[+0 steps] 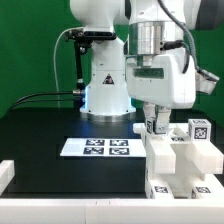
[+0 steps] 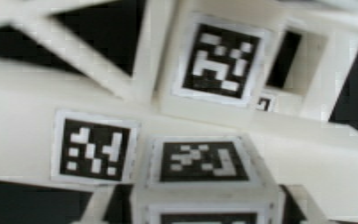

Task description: Assemble chair

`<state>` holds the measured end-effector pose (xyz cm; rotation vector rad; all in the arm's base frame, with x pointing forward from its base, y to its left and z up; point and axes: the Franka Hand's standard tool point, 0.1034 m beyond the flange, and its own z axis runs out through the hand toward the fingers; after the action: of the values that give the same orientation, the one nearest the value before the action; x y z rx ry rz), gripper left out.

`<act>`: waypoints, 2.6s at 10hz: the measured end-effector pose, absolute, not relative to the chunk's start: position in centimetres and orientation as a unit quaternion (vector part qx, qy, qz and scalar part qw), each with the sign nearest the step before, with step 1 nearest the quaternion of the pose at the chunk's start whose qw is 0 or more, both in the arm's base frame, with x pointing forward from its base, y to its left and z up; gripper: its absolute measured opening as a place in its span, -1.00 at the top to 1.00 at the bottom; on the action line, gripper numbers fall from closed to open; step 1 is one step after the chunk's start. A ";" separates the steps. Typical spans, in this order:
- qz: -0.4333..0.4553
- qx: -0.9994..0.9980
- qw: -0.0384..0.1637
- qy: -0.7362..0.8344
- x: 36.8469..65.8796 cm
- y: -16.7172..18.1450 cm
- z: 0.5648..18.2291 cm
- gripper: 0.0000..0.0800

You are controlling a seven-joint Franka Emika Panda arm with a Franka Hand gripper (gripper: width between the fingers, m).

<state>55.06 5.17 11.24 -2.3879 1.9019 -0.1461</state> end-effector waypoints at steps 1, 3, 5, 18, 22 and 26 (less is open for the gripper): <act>-0.048 -0.787 0.042 0.614 55.0 5.2 11.2 0.11; -0.044 -0.840 0.034 0.539 55.0 5.2 11.2 -0.33; -0.048 -0.912 0.031 0.406 55.3 5.1 11.7 -0.61; -0.065 -0.969 -0.004 0.240 55.6 5.6 11.8 0.30; -0.059 -0.847 0.024 0.528 55.6 5.4 11.8 0.30; -0.055 -0.820 0.031 0.569 55.5 5.2 11.7 0.29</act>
Offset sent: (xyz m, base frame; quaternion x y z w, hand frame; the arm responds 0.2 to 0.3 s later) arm 0.0085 0.0123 0.0085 -0.0192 -0.0551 -0.3149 0.9473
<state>55.48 5.23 11.68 -2.5267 1.7526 -0.1679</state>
